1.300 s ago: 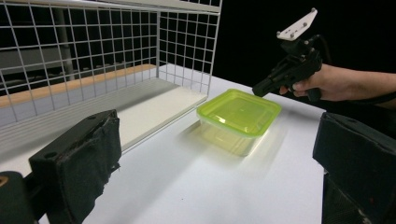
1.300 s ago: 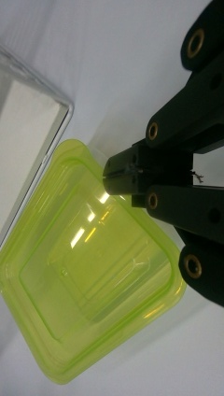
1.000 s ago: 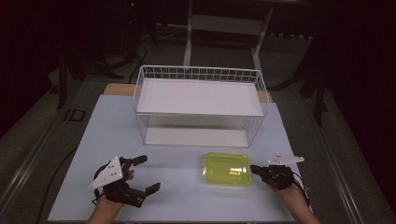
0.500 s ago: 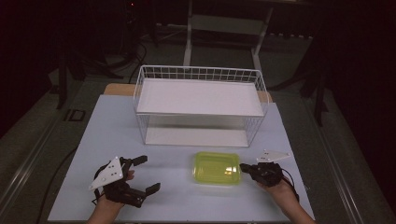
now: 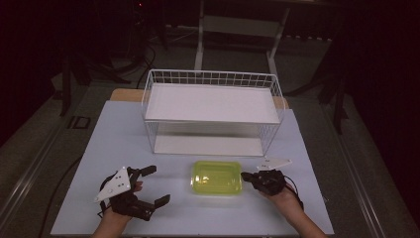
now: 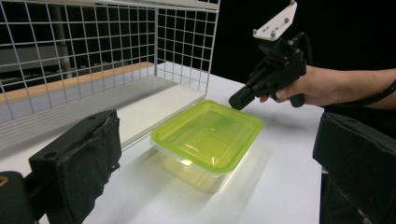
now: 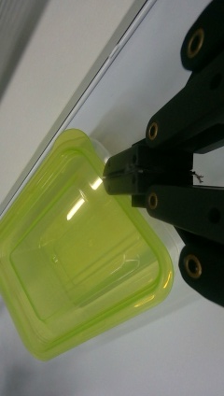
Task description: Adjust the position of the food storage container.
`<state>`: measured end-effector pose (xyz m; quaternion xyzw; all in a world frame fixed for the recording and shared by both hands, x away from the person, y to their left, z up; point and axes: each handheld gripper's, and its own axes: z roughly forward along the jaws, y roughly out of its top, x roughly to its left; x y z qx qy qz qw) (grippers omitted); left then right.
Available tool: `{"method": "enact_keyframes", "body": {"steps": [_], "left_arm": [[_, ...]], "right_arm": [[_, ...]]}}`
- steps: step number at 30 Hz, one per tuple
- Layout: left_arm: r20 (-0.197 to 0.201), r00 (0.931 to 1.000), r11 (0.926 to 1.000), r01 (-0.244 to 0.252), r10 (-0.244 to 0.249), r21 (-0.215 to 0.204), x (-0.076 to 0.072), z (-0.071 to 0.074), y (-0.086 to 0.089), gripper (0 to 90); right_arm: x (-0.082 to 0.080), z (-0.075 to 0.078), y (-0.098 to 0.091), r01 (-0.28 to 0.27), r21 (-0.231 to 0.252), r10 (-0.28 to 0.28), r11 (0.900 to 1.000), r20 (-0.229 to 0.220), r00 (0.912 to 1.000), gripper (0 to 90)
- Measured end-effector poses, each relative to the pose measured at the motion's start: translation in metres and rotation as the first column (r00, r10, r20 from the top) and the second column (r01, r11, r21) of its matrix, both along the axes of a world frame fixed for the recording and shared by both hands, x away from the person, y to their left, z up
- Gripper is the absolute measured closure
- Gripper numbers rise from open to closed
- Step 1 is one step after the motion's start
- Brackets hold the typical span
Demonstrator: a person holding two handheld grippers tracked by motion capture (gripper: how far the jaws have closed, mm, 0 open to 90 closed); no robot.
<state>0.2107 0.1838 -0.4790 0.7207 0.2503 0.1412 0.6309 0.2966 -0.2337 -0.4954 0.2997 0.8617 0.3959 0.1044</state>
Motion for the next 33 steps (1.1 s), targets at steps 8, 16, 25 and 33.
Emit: {"method": "enact_keyframes", "body": {"steps": [8, 16, 25, 33], "left_arm": [[-0.001, 1.0, 1.0, 0.005, -0.005, 0.002, -0.001, 0.0, -0.001, 1.7], [-0.002, 0.9999, 0.9998, 0.01, -0.01, 0.015, -0.001, -0.001, -0.003, 1.7], [-0.005, 0.9999, 0.9997, 0.014, -0.014, 0.02, -0.002, -0.001, -0.004, 1.7], [-0.037, 0.9993, 0.9979, -0.005, 0.007, 0.064, 0.0, -0.003, -0.007, 1.7]], "right_arm": [[0.003, -0.001, 0.012, -0.016, 0.005, 0.016, 0.9999, 0.0, 0.9999, 90.0], [0.01, -0.002, 0.026, -0.035, 0.002, 0.035, 0.9994, 0.007, 0.9994, 90.0], [0.008, -0.003, 0.03, -0.029, -0.015, 0.029, 0.9995, 0.03, 0.9991, 89.8], [-0.003, 0.011, 0.025, -0.023, 0.042, 0.02, 0.9989, 0.071, 0.9973, 68.0]]}}
